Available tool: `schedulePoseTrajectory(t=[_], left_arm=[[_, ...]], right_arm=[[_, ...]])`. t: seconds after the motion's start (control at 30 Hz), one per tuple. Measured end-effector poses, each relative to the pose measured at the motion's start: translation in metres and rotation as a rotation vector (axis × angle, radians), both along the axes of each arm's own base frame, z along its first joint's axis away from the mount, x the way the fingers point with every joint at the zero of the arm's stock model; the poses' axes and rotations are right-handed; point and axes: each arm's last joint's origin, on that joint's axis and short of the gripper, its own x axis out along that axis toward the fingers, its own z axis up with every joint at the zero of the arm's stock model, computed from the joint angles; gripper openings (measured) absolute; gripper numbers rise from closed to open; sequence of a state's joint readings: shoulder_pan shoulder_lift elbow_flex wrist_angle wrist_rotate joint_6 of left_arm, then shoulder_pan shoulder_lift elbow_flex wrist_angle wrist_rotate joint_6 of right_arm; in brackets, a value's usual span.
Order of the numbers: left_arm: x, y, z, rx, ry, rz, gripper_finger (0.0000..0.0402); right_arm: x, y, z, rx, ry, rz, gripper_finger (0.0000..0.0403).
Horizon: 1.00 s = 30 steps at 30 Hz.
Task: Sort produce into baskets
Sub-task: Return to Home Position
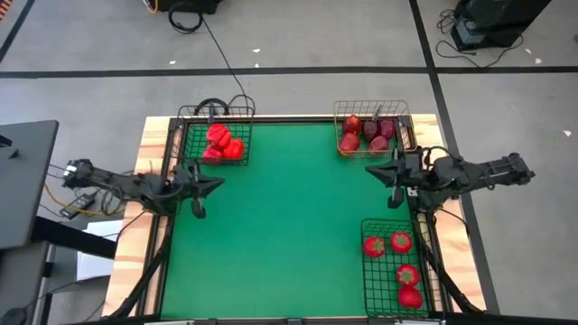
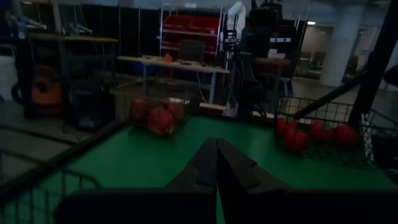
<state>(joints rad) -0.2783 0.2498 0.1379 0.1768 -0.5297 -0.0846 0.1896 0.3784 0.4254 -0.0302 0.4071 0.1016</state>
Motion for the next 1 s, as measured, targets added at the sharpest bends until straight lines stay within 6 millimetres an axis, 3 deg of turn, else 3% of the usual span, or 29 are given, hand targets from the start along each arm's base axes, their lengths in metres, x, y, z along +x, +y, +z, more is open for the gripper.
schedulePoseTrajectory(t=[0.37, 0.57, 1.0], left_arm=[[-0.017, 0.005, -0.008, 0.011, 0.049, 0.000, 0.0005], [-0.013, 0.004, -0.030, 0.003, 0.077, 0.023, 0.0005], [-0.011, 0.005, -0.037, -0.021, 0.050, 0.074, 0.0006]], right_arm=[[-0.006, -0.005, -0.046, 0.016, 0.006, -0.029, 0.0006], [-0.005, -0.009, -0.066, 0.011, -0.008, -0.035, 0.0006], [-0.008, -0.020, -0.089, 0.032, -0.041, -0.040, 0.0006]])
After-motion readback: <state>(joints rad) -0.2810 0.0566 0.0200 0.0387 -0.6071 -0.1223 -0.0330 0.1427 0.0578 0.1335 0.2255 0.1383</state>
